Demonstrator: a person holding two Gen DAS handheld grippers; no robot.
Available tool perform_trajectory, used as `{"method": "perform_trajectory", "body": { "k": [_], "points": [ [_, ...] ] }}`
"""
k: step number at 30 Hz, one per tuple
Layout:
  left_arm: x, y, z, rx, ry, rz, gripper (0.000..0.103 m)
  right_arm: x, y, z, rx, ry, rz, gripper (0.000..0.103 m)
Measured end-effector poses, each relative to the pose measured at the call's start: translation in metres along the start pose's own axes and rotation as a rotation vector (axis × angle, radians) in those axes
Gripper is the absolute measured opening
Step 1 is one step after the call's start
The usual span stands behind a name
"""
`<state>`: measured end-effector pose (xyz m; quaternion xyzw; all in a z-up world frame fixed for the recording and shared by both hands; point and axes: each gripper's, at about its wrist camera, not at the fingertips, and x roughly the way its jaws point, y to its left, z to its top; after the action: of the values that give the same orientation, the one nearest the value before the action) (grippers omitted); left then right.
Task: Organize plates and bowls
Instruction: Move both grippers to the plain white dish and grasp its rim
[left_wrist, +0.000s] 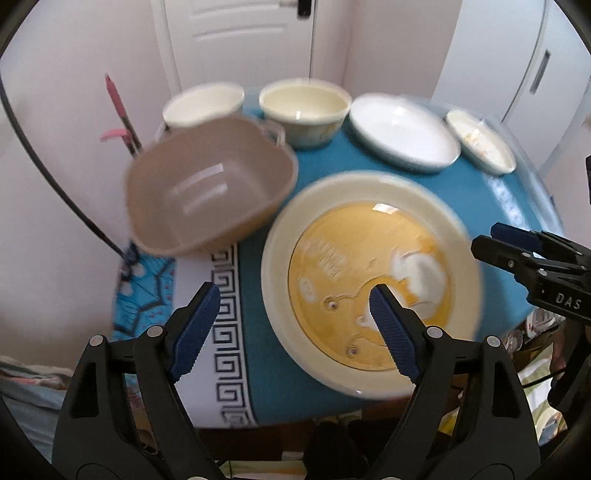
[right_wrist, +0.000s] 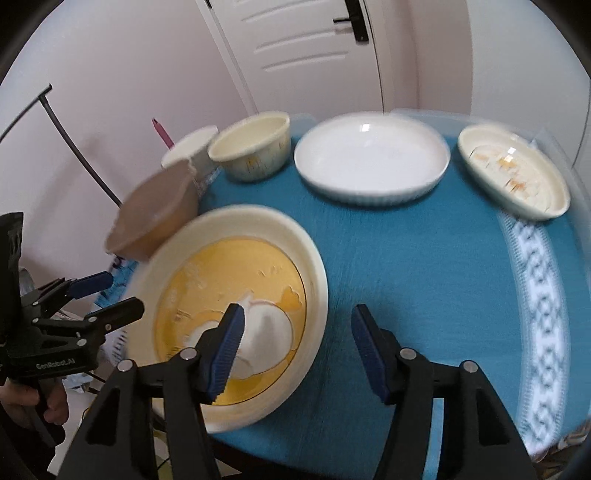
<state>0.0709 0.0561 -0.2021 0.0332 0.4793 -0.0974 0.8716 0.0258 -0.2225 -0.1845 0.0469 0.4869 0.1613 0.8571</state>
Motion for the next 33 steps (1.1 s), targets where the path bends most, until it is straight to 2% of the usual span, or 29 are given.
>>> {"method": "perform_trajectory", "body": {
  "k": [3, 4, 5, 6, 9, 13, 17, 20, 25, 30, 32, 33],
  "points": [
    [-0.039, -0.007, 0.017, 0.011, -0.078, -0.011, 0.082, -0.036, 0.008, 0.015, -0.014, -0.049, -0.029, 0.057],
    [-0.05, -0.01, 0.025, 0.01, -0.109, -0.013, 0.087, -0.045, 0.008, 0.02, -0.017, -0.065, -0.035, 0.071],
    [-0.062, -0.013, 0.033, 0.008, -0.144, -0.008, 0.099, -0.058, 0.009, 0.027, -0.019, -0.088, -0.042, 0.097],
    [-0.071, -0.016, 0.041, 0.007, -0.179, 0.0, 0.103, -0.068, 0.009, 0.032, -0.017, -0.11, -0.047, 0.103],
    [-0.088, -0.026, 0.061, 0.02, -0.266, -0.028, 0.103, -0.096, 0.004, 0.047, -0.001, -0.195, -0.053, 0.103],
    [-0.086, -0.037, 0.093, 0.015, -0.267, -0.056, 0.103, -0.115, -0.006, 0.07, -0.045, -0.214, -0.134, 0.103],
    [-0.079, -0.041, 0.114, -0.034, -0.267, -0.099, 0.103, -0.12, -0.018, 0.09, -0.091, -0.192, -0.166, 0.103],
    [-0.066, -0.049, 0.125, -0.049, -0.245, -0.072, 0.103, -0.116, -0.034, 0.107, -0.109, -0.185, -0.181, 0.103],
    [-0.033, -0.06, 0.139, -0.12, -0.166, -0.061, 0.103, -0.09, -0.075, 0.138, -0.128, -0.11, -0.079, 0.103],
    [0.017, -0.075, 0.145, -0.211, -0.071, -0.047, 0.103, -0.052, -0.112, 0.168, -0.175, -0.03, 0.002, 0.101],
    [0.042, -0.078, 0.147, -0.25, -0.024, -0.018, 0.097, -0.03, -0.128, 0.181, -0.198, 0.022, 0.053, 0.086],
    [0.055, -0.079, 0.147, -0.276, 0.001, -0.019, 0.094, -0.021, -0.133, 0.183, -0.207, 0.043, 0.073, 0.083]
  ]
}}
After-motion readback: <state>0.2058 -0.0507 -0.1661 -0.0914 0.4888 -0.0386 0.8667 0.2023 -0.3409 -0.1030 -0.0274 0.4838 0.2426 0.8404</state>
